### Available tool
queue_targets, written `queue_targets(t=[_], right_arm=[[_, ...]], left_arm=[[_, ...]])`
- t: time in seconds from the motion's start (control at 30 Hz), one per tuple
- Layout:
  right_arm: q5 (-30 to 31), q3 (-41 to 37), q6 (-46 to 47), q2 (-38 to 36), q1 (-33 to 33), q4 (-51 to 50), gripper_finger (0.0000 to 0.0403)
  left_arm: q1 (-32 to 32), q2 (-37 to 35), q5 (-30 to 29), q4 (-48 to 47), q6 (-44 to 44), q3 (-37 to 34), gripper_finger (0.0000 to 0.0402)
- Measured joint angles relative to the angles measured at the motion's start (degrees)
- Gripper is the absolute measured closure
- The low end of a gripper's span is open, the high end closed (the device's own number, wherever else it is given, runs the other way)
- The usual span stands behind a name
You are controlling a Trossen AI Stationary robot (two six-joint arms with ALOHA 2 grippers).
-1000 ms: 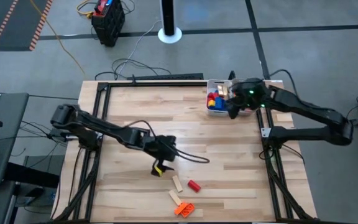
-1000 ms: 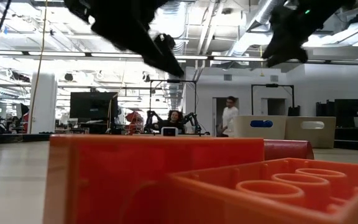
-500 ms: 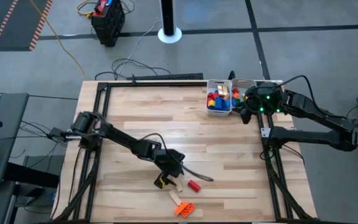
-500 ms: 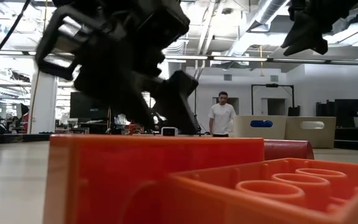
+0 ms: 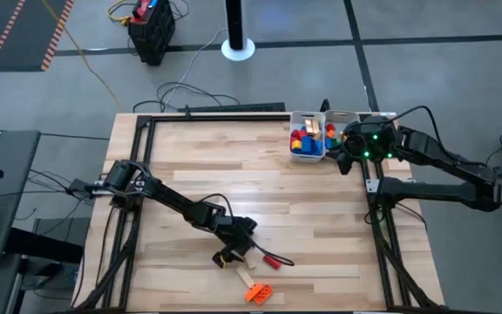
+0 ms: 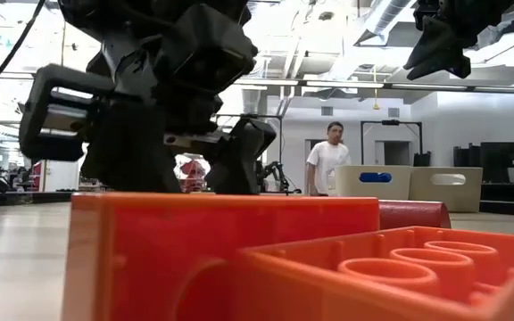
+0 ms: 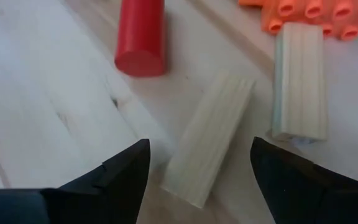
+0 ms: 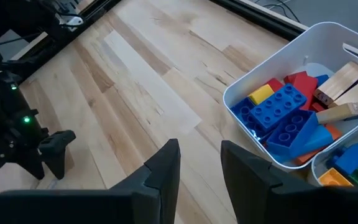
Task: Sort blocks by size
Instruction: Put the large beige wooden block into the white bin
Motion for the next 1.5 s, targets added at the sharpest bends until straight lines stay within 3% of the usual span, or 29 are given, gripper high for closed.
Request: queue_targets(t=[0.2, 0.57, 0.8, 1.13, 1.37, 1.5], right_arm=[[0.0, 0.0, 0.0, 0.0, 0.0, 0.0, 0.0259], [0.0, 0.0, -0.1, 0.0, -0.1, 0.4, 0.0259], [0.0, 0.0, 0.0, 0.0, -0.1, 0.2, 0.0259], [-0.6, 0.0, 2.0, 5.3, -0.1, -7.8, 0.0257], [-5.8, 0.0, 4.3, 7.3, 0.0, 0.4, 0.0237], [-5.9, 0.0, 7.3, 8.6, 0.4, 6.2, 0.0214]], left_arm=[[0.0, 0.0, -2.4, 0.0, 3.4, -0.5, 0.0167], [0.1, -0.1, -2.9, -1.4, 4.9, -0.4, 0.0299], [2.4, -1.2, -4.0, -3.4, -0.8, -0.4, 0.0299], [8.9, -7.3, -9.2, -5.6, 0.2, -0.4, 0.0299], [14.2, -12.5, -17.8, -5.4, 1.9, -0.4, 0.0299], [16.4, -15.3, -23.4, -4.5, 1.9, -0.4, 0.0299]])
